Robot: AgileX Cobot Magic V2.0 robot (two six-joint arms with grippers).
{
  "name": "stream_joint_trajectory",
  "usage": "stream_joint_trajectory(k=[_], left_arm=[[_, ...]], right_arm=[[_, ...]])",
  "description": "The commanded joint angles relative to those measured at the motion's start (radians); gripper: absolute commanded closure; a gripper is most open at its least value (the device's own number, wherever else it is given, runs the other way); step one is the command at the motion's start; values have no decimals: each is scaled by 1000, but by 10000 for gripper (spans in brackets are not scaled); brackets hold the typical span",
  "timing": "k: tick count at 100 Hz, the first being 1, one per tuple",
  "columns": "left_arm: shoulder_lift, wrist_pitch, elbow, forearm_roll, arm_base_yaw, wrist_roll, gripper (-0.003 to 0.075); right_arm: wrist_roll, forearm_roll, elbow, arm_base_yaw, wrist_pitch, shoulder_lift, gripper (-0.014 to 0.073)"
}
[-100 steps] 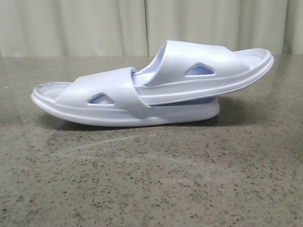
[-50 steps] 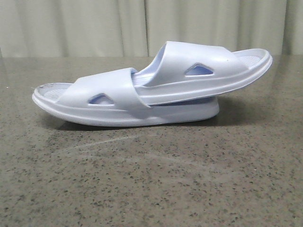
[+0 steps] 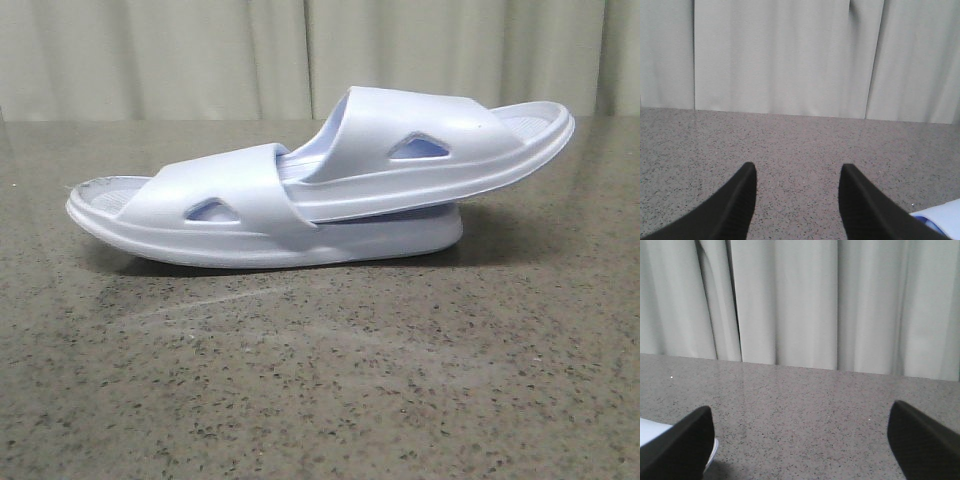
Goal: Insert blue slippers together front up
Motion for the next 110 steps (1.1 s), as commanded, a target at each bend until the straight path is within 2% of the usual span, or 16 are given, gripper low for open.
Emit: stream_joint_trajectory(k=[1,18,28,35,45,60,71,110], left_arm=[[4,-19,-28,-4,2,0,389],[4,-19,-28,-4,2,0,395],[4,-19,-28,-4,2,0,442],[4,-19,-28,-4,2,0,491],[4,-19,-28,-4,2,0,577],[4,-19,-28,-4,2,0,702],[4,-19,-28,-4,2,0,704],[4,-19,-28,-4,2,0,704]], right_arm=[[-2,-1,-19,-4,-51,-5,-29],[-2,-1,-19,-4,-53,-5,-28],[-2,-1,-19,-4,-58,-5,-22],[-2,-1,-19,-4,-60,-5,28],[-2,-1,-19,-4,-60,-5,181],[-2,-1,-19,-4,-56,-5,515],[-2,-1,-19,-4,-53,-5,701],[-2,-1,-19,-4,-52,-5,701]])
